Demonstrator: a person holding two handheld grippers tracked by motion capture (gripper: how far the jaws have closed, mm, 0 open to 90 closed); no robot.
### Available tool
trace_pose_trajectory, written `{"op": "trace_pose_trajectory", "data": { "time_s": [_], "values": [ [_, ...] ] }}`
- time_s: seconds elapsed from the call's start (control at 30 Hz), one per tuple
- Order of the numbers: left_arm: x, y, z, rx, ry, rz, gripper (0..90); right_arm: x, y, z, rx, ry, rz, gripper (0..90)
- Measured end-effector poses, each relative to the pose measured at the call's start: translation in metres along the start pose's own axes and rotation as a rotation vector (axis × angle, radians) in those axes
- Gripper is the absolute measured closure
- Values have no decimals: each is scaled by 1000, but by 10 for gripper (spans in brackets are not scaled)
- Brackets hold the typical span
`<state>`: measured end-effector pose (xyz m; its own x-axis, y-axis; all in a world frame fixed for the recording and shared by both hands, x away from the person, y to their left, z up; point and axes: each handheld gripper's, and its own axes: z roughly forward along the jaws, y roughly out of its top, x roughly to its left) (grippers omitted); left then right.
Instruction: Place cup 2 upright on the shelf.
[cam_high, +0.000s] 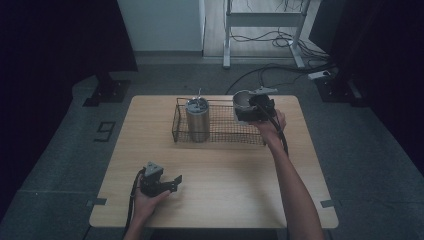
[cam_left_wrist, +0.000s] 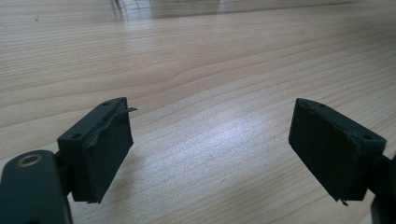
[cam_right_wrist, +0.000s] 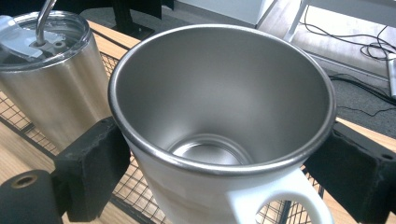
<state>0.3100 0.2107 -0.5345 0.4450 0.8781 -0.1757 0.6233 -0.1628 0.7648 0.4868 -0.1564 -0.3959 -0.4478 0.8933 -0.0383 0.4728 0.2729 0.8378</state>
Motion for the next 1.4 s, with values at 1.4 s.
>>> {"op": "trace_pose_trajectory", "data": {
  "time_s": [1.4],
  "values": [
    [3, -3, 3, 16, 9, -2, 139, -4, 1, 49, 58, 26, 10, 89]
  ]
}}
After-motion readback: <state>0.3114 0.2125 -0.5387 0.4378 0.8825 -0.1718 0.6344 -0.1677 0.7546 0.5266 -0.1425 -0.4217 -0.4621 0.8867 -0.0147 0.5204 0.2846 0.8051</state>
